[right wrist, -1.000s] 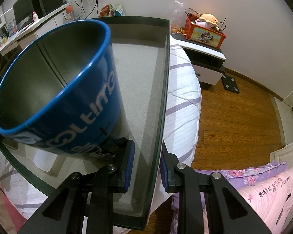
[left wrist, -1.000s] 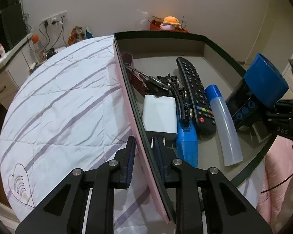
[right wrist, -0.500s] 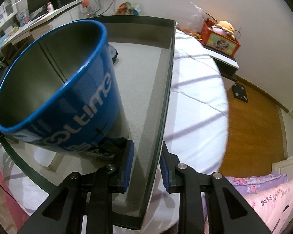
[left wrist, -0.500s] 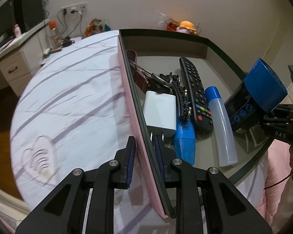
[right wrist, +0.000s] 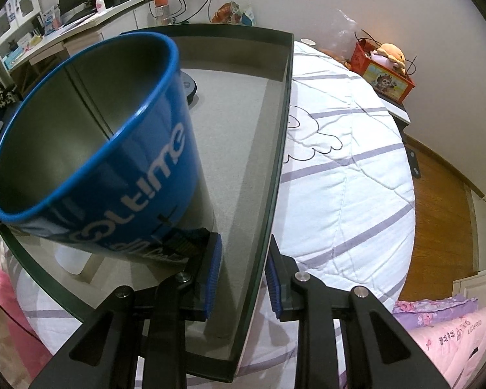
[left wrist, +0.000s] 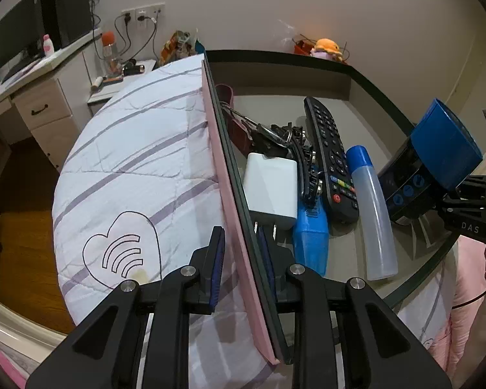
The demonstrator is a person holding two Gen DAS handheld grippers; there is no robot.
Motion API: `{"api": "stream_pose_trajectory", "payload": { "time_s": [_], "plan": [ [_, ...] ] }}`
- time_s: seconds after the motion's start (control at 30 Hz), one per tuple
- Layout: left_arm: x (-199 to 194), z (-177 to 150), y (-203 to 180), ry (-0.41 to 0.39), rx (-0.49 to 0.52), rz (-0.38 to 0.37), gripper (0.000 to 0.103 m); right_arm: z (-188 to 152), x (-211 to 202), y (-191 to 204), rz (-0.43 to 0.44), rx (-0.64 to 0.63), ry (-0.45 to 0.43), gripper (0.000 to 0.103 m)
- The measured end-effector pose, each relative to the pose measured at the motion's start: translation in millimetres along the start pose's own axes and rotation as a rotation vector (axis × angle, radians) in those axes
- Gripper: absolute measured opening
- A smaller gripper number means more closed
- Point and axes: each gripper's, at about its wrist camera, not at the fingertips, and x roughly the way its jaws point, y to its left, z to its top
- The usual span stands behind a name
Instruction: Organize rigid objects
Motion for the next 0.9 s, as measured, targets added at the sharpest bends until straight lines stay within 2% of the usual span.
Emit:
{"api": "stream_pose_trajectory", "payload": {
  "time_s": [0.2,0.27,0.33,0.37,0.4,0.47,0.53,0.63,0.77,0.9],
  "plan": [
    [-4.9,0.4,-4.9,-0.009,0.005,0.037,0.024,-4.4,0.1,-6.2,0.049,0.027,-0.016,0.028],
    [-10.1,0.4,-6.8,-0.021,0.013,0.057,0.032,-4.9,-1.5,-8.4,0.066,0.032,-0.019,0.028],
    [-16.3,-0.2,-7.0,-0.038,0.006,0.073,0.059,-6.0,-3.5,-7.7,0.074,0.03,-0.024,0.028],
    [-21.7,-1.0,-6.6,-0.056,-0.001,0.074,0.066,-6.4,-5.4,-8.8,0.08,0.03,-0.029,0.029],
    [-27.9,-2.0,-6.3,-0.076,-0.008,0.069,0.071,-7.7,-9.0,-11.1,0.088,0.033,-0.037,0.033],
    [-39.5,-3.7,-6.8,-0.1,-0.018,0.065,0.075,-7.7,-12.2,-13.7,0.092,0.026,-0.044,0.038],
    [-50.5,-6.2,-7.4,-0.123,-0.026,0.066,0.088,-12.1,-21.8,-15.5,0.087,0.025,-0.061,0.046],
    [-68.1,-12.0,-9.2,-0.162,-0.04,0.083,0.095,-17.4,-39.0,-18.6,0.084,0.033,-0.106,0.06],
    [-91.8,-18.5,-11.9,-0.213,-0.071,0.078,0.1,-25.8,-63.3,-18.0,0.095,0.044,-0.176,0.083],
    [-113.9,-22.2,-23.6,-0.265,-0.074,0.095,0.102,-34.9,-87.5,-3.1,0.125,0.017,-0.257,0.086]
  ]
}}
